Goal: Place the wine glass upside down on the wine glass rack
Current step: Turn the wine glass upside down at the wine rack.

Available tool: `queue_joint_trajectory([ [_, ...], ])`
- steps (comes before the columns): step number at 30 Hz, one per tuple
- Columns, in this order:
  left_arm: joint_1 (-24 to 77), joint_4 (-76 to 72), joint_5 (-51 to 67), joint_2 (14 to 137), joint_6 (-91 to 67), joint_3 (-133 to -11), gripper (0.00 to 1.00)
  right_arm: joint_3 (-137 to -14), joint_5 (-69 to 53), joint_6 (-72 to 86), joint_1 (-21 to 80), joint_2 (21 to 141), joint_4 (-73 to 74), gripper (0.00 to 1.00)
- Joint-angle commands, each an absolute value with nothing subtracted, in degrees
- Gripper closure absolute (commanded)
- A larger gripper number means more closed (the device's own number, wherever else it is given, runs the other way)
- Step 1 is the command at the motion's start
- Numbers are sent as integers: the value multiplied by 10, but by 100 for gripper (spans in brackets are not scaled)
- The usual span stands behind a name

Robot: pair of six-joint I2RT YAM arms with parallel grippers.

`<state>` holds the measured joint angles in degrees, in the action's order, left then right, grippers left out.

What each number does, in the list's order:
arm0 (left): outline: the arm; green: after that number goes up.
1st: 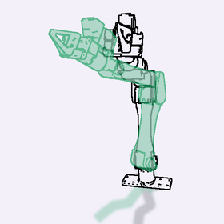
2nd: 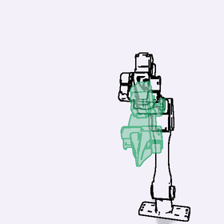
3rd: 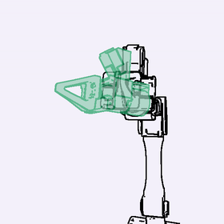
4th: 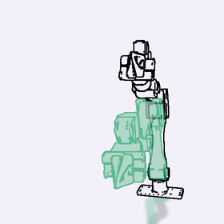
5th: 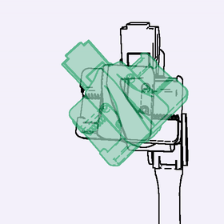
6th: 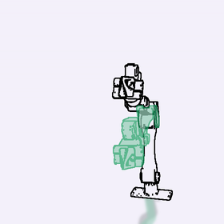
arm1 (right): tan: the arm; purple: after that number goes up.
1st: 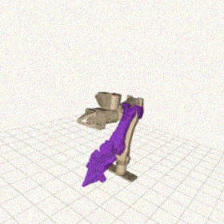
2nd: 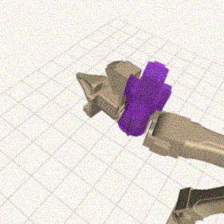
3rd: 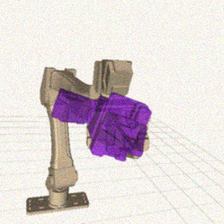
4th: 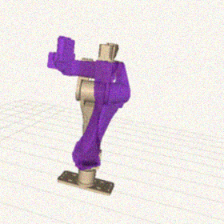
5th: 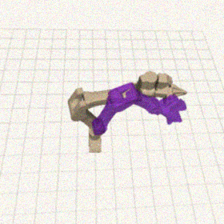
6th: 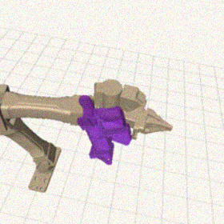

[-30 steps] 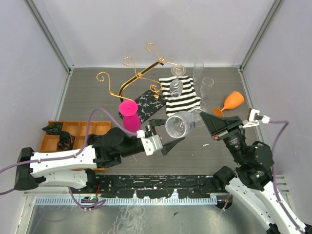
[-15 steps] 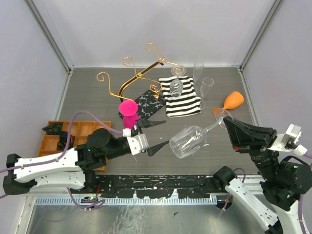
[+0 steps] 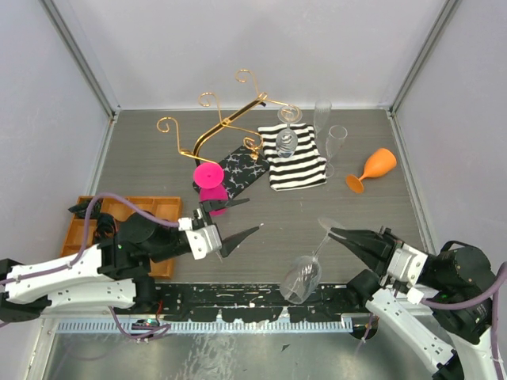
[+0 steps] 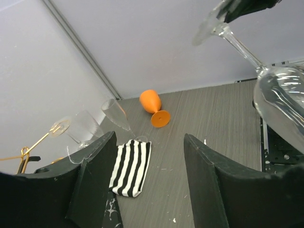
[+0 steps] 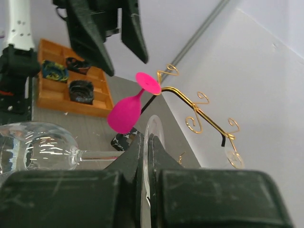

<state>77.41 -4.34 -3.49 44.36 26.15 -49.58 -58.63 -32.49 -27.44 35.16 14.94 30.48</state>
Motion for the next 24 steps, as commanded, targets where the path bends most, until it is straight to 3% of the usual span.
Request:
queue_joint_trajectory([
  [1, 776, -37, -6, 445, 304, -493, 36, -599, -431, -357, 353, 159, 303, 100],
  [13, 775, -64, 121, 547, 381, -550, 53, -573, -536, -368, 353, 205, 256, 100],
  [24, 776, -76, 160, 588, 385, -576, 52, -566, -578, -372, 353, 221, 257, 100],
])
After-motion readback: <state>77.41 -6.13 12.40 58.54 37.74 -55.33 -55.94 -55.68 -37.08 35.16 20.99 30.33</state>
